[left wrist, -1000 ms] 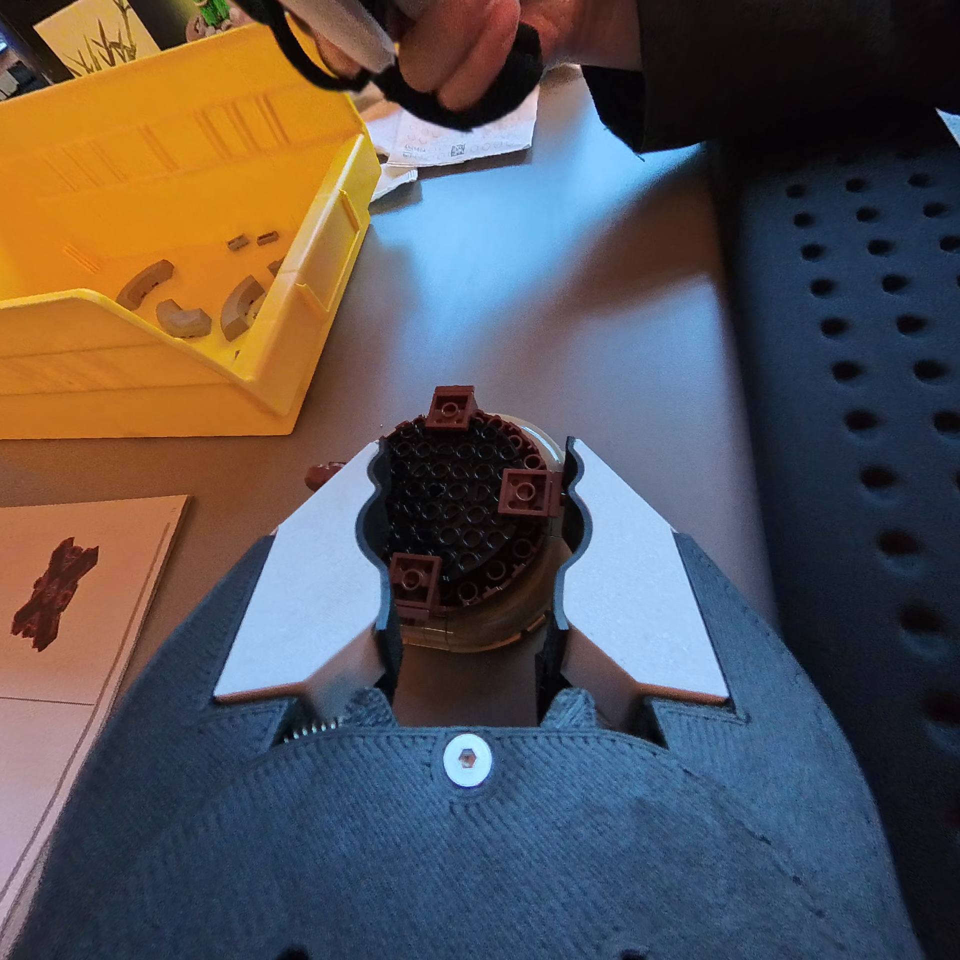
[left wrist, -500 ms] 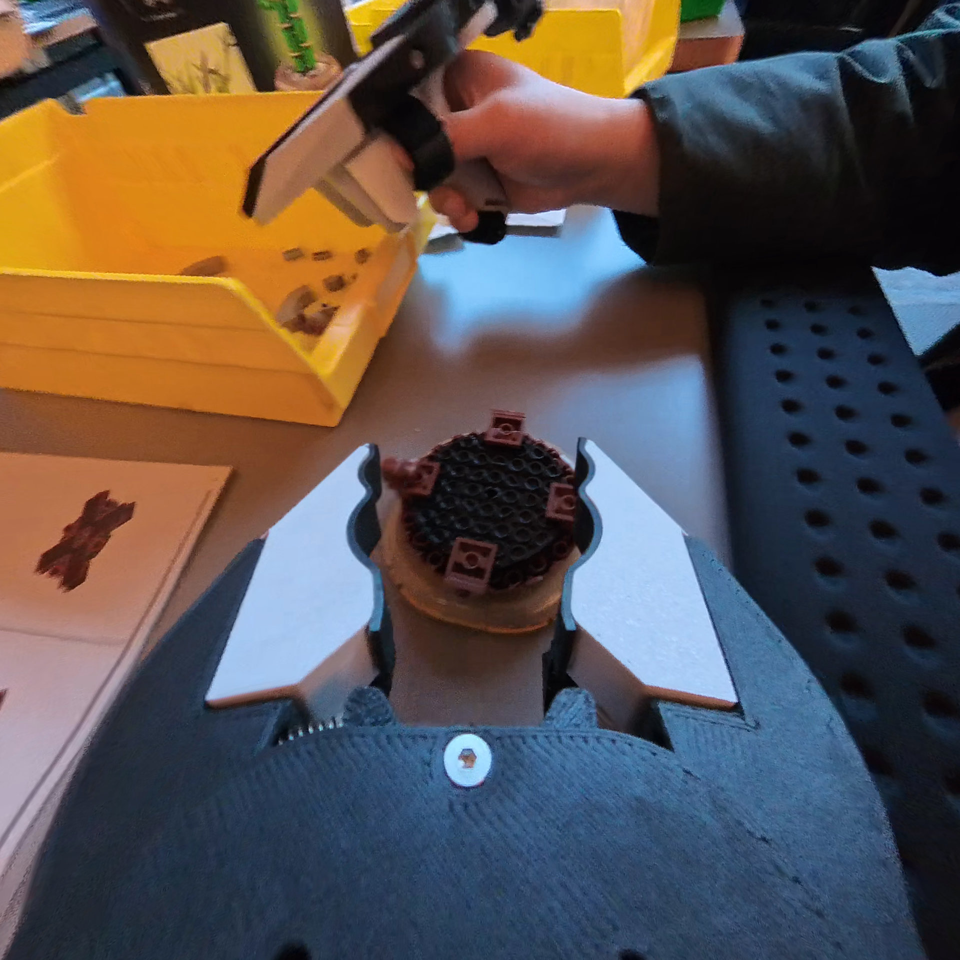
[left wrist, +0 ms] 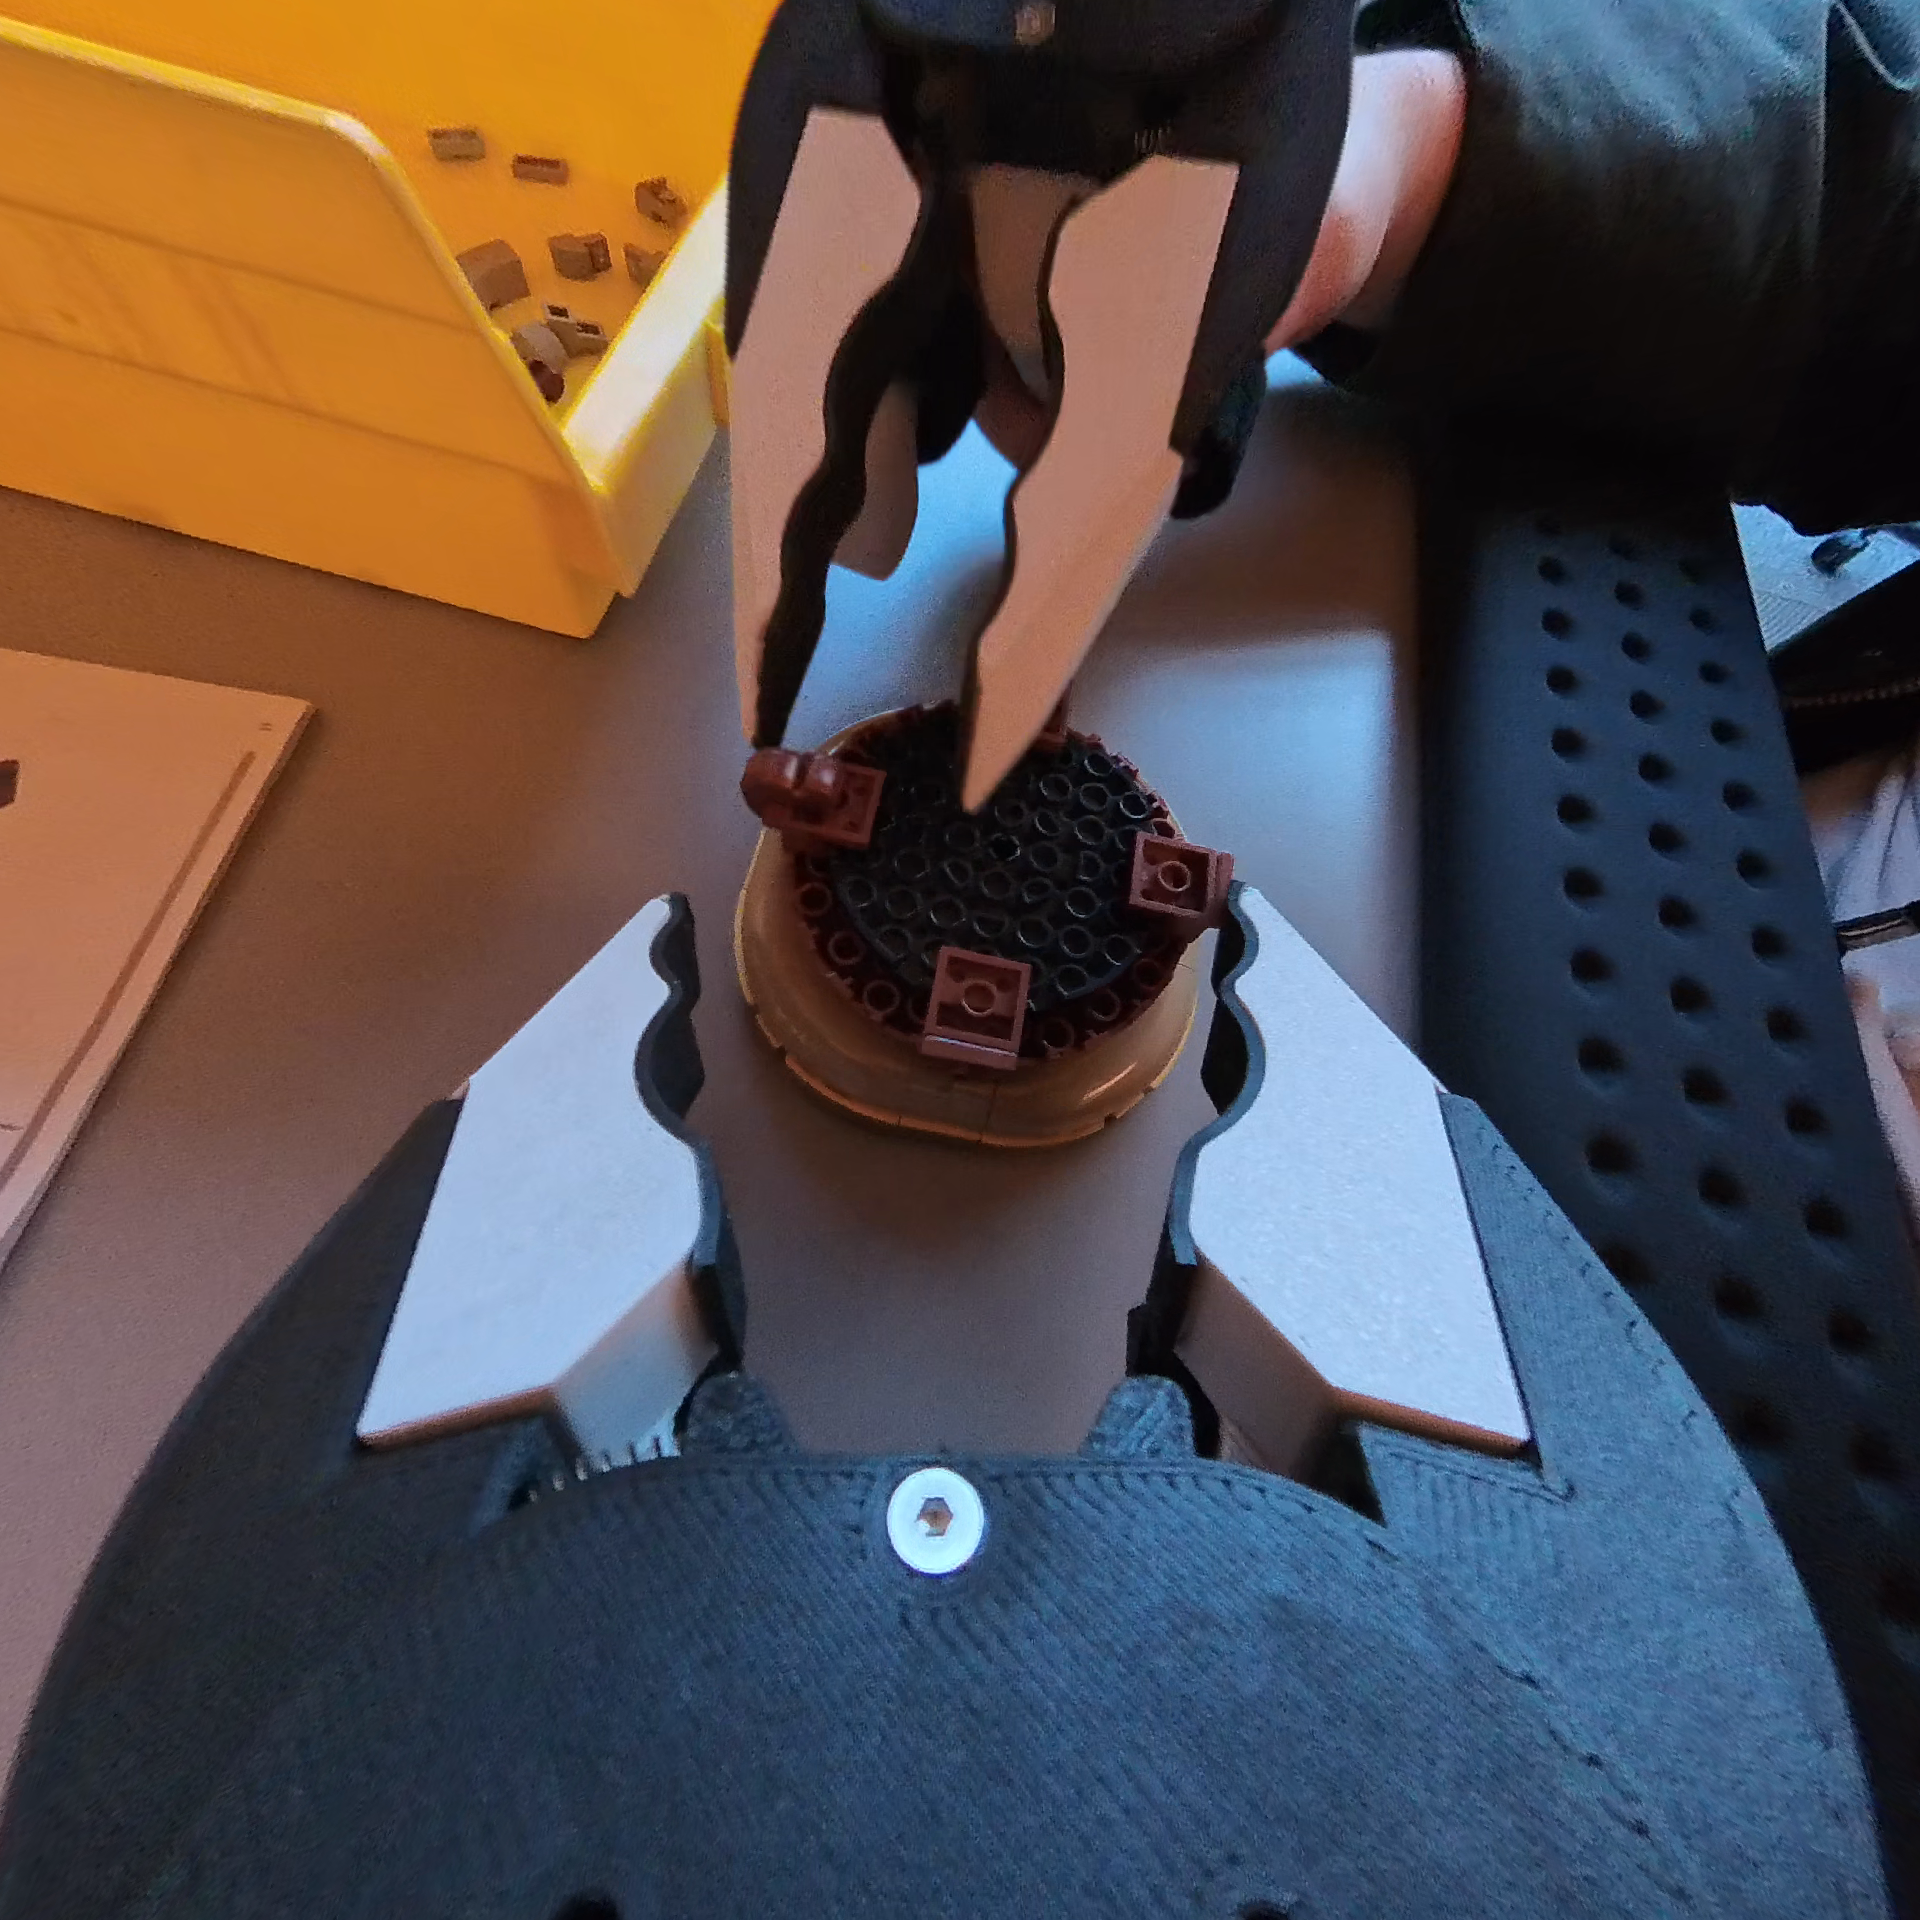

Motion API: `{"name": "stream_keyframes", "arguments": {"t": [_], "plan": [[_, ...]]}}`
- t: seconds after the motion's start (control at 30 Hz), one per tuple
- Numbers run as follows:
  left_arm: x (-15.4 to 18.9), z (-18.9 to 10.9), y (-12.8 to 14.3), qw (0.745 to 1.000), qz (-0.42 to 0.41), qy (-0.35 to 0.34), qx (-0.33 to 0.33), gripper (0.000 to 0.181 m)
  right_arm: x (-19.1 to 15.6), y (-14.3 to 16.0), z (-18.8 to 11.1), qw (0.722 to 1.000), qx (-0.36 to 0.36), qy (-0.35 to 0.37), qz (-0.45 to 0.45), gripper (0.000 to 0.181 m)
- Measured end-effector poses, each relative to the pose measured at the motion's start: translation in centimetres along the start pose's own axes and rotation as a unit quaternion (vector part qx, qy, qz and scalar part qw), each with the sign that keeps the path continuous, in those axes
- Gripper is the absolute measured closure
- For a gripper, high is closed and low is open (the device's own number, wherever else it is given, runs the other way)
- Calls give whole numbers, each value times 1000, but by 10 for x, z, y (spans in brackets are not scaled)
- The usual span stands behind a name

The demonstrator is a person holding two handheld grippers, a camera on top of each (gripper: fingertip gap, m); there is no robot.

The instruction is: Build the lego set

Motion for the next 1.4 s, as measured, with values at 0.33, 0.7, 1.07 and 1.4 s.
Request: {"name": "stream_keyframes", "arguments": {"t": [0.33,0.7,1.07,1.4], "plan": [[-22,-14,10,998,-61,-12,-16,83,3,17,-20,994,-64,-39,77,153],[-15,-39,-10,987,-57,-33,146,95,-6,13,-53,994,-21,-101,24,164],[16,30,-29,988,78,-132,20,96,2,18,-31,996,-45,-7,-73,175],[16,29,-25,988,80,-126,33,98,6,23,-43,994,-79,-2,-73,176]]}}
Point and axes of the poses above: each gripper's, where its closed fingertips meet, z out along the fingers, y out of its underside, x = y × z across the jaws, the point moved 10 cm from there along -z, back along the fingers, and after that the axes turned 13 degrees about -x, right-handed, at the moved point
